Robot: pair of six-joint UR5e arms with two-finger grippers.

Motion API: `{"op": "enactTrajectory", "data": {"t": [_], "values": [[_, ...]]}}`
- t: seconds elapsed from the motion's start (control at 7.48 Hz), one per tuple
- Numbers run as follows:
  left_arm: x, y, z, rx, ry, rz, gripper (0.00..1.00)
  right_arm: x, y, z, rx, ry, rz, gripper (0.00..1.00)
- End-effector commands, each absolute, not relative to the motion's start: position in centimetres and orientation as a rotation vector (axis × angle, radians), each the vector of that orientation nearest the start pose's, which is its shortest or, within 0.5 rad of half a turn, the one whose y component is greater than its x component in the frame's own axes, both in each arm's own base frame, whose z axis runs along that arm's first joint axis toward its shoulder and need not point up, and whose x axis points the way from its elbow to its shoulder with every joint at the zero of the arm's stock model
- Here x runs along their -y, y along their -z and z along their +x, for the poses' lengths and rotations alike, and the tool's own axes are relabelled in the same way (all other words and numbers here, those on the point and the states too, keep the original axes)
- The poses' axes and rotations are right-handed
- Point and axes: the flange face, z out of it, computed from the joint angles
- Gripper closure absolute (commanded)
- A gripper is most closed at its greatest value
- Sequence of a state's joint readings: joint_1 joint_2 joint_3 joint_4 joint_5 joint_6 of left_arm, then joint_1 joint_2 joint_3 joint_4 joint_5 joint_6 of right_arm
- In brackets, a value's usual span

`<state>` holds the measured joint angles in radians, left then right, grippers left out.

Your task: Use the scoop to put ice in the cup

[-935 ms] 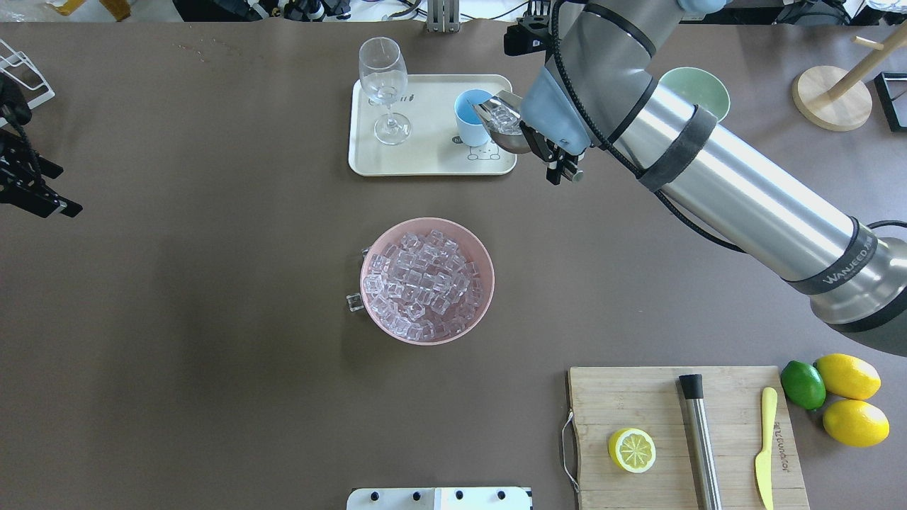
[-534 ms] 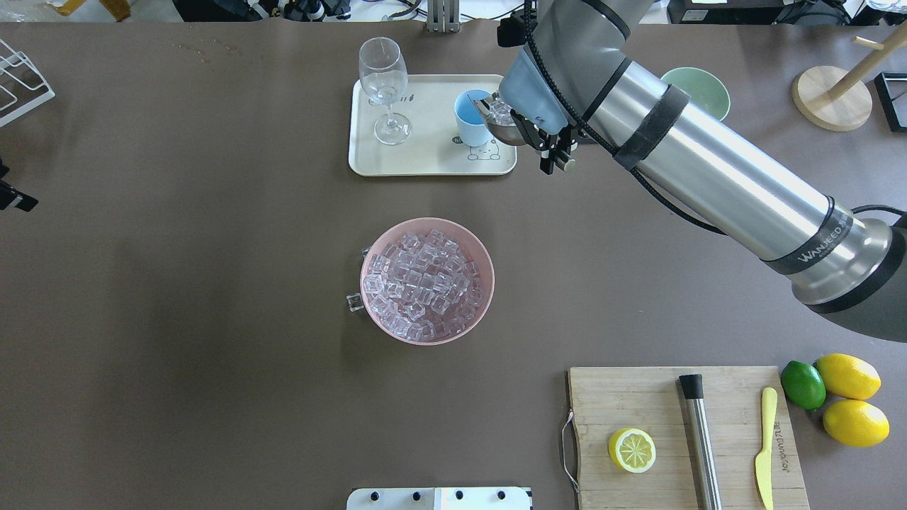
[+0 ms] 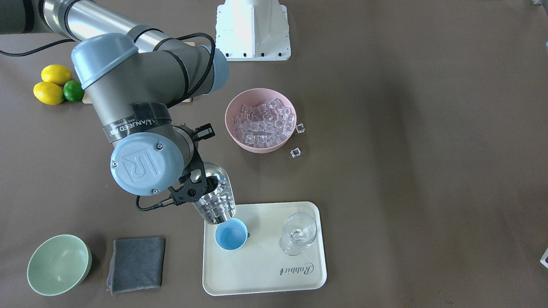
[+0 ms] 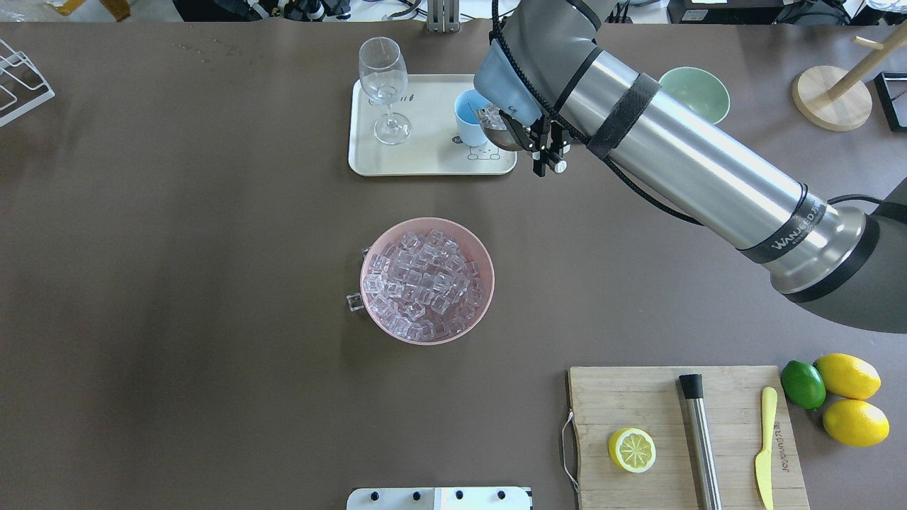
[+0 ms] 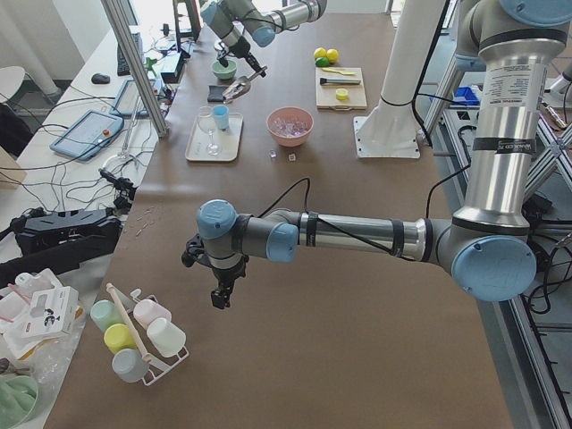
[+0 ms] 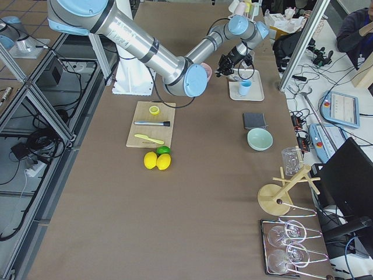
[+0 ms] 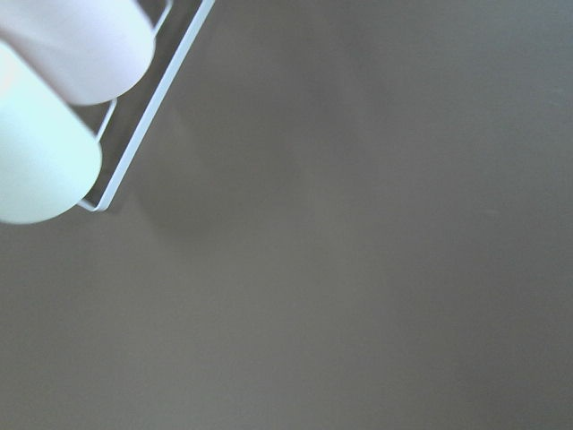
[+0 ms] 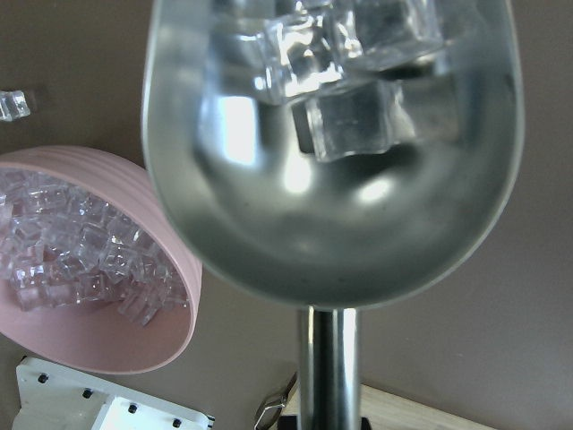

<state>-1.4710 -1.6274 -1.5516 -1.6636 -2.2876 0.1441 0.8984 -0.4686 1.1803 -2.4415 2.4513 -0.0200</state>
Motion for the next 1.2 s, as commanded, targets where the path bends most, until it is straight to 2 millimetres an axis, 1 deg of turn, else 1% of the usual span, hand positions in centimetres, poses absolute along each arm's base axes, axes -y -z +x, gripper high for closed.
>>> {"op": "enactTrajectory", "data": {"t": [0.0, 0.4, 0.53, 0.67, 1.07], "values": [[49.13, -66.5, -5.88, -0.795, -0.157, 0.096, 0.02, 62.82, -17.13, -43.64, 0.788, 0.575, -0.449, 1.0], [49.66, -65.76, -6.08, -0.81, -0.138, 0.101, 0.02, 62.6, -16.95, -43.91, 0.788, 0.581, -0.448, 1.0], [49.67, -65.65, -6.13, -0.818, -0.041, 0.061, 0.02, 62.59, -17.08, -43.91, 0.787, 0.579, -0.451, 1.0], [49.64, -65.59, -6.04, -0.821, 0.014, 0.04, 0.02, 62.58, -17.01, -43.9, 0.788, 0.581, -0.448, 1.0], [49.59, -65.76, -5.97, -0.821, 0.012, 0.04, 0.02, 62.45, -16.95, -43.94, 0.789, 0.583, -0.446, 1.0]]}}
